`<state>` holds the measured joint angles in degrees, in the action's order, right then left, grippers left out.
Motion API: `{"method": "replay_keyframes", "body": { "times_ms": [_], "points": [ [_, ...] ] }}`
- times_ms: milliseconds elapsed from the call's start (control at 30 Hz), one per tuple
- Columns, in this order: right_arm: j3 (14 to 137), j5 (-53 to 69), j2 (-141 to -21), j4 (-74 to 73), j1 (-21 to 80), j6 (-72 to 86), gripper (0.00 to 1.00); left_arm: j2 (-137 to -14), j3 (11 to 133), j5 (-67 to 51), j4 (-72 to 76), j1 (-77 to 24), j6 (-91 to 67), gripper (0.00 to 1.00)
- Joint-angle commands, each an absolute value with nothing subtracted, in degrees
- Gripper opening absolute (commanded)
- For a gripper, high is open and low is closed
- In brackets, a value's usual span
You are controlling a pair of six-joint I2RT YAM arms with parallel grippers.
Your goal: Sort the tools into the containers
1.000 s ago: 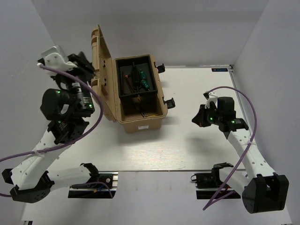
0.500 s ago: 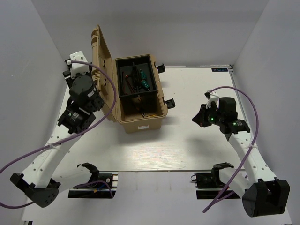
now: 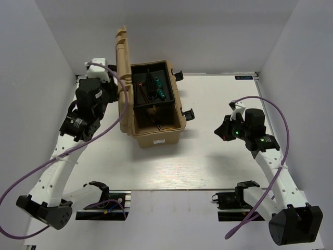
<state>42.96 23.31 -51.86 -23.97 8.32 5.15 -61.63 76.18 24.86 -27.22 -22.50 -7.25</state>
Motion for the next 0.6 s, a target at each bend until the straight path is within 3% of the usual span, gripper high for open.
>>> {"method": "replay_keyframes", "body": {
  "times_ms": [0, 167, 267, 333, 367, 400, 500, 567],
  "points": [
    [43.77, 23.64, -52.29, -22.67, 8.26, 4.83, 0.0, -67.74, 81.28, -4.8, -33.64, -23.29, -5.54, 0.49],
    [43.86, 23.38, -52.12, -23.11, 8.0, 4.49, 0.0, -74.96, 82.27, -24.64, -33.85, -23.29, -4.31, 0.52],
    [43.86, 22.94, -52.29, -22.94, 7.82, 4.4, 0.0, -75.51, 82.88, -25.67, -33.14, -23.29, -4.31, 0.53],
    [43.94, 22.5, -52.82, -22.94, 7.82, 4.13, 0.0, -72.18, 82.0, -21.39, -28.84, -23.29, -5.53, 0.59],
    [43.95, 21.8, -53.0, -23.03, 7.65, 3.87, 0.03, -68.85, 82.0, -20.14, -28.05, -23.29, -5.54, 0.61],
    [43.86, 21.45, -53.26, -22.68, 7.82, 3.69, 0.17, -67.43, 82.0, -18.82, -28.04, -23.29, -5.54, 0.63],
    [44.38, 19.52, -54.84, -22.94, 7.91, 3.34, 0.41, -62.08, 81.57, -16.96, -26.9, -23.29, -5.54, 0.76],
    [45.26, 19.07, -56.59, -22.85, 7.82, 2.99, 0.46, -59.25, 77.98, -15.3, -26.89, -23.9, -5.54, 0.85]
  ]
}}
